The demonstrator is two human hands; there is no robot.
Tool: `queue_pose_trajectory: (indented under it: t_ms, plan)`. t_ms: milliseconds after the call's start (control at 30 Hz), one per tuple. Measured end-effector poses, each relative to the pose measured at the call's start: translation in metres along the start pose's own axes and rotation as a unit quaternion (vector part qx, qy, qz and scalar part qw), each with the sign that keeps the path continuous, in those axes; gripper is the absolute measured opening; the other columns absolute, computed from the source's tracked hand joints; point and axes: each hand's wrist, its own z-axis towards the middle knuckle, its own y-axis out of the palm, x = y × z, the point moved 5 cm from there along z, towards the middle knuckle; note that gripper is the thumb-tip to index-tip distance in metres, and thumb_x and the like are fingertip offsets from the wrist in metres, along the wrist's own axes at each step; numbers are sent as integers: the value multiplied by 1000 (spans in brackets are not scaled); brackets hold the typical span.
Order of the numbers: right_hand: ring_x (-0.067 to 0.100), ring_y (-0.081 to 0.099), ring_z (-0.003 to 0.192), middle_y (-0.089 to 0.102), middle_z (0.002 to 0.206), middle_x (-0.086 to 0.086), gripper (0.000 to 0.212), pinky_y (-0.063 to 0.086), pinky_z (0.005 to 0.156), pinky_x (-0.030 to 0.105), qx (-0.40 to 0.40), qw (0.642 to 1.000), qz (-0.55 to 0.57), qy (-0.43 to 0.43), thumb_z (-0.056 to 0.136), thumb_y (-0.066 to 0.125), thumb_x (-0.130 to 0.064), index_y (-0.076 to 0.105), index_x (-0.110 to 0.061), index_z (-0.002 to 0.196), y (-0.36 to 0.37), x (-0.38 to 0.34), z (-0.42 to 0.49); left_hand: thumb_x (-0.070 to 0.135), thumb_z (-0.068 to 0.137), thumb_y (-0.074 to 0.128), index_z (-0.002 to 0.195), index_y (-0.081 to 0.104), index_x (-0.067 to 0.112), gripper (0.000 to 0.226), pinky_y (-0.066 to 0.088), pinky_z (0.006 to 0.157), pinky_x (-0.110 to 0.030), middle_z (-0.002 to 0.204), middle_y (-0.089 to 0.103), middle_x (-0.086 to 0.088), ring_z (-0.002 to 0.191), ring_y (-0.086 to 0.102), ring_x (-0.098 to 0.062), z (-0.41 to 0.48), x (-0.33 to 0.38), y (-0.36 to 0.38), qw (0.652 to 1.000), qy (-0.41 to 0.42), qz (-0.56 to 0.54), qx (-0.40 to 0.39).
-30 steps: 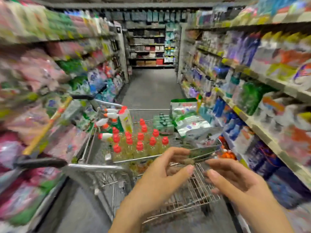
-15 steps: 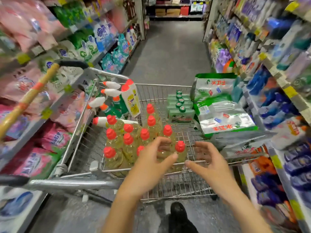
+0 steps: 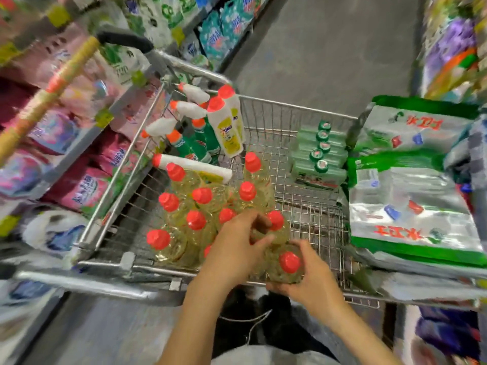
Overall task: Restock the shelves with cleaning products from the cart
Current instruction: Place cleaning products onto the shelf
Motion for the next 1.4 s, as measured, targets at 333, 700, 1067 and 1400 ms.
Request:
queue_pose_trajectory:
  t_ms: [333, 700, 1067, 1400]
  plan:
    - [-10, 61, 76, 68, 79, -17, 62, 44, 67, 17, 131, 991, 19, 16, 44, 89, -47, 55, -39, 95, -27, -19, -10, 26, 94, 59, 93, 57, 31, 5, 38, 63, -13, 85, 58, 19, 70, 53, 4, 7, 7, -5, 997, 4, -2, -77]
    - [-2, 65, 80, 69, 92, -19, 65, 49, 70, 10, 305, 931, 112, -167, 50, 90, -46, 60, -27, 105, -120, -139, -34, 34, 85, 68, 112, 56, 38, 29, 52, 88, -25, 109, 60, 20, 97, 61, 1, -3, 66, -27, 969, 133, -125, -164]
    - [9, 69, 78, 74, 84, -6, 48, 54, 71, 29, 351, 881, 184, -259, 63, 77, -56, 68, -21, 95, -141, -255, -45, 42, 67, 72, 111, 56, 26, 50, 57, 80, -33, 102, 71, 1, 94, 69, -18, -5, 150, -71, 910, 313, -268, -51]
    - [7, 65, 106, 70, 113, -13, 37, 53, 79, 16, 290, 889, 255, -245, 74, 64, -47, 64, -56, 110, -108, -225, -72, 46, 74, 67, 116, 60, 17, 51, 55, 76, -26, 112, 69, -7, 100, 69, -18, -7, 145, -74, 873, 301, -361, -132]
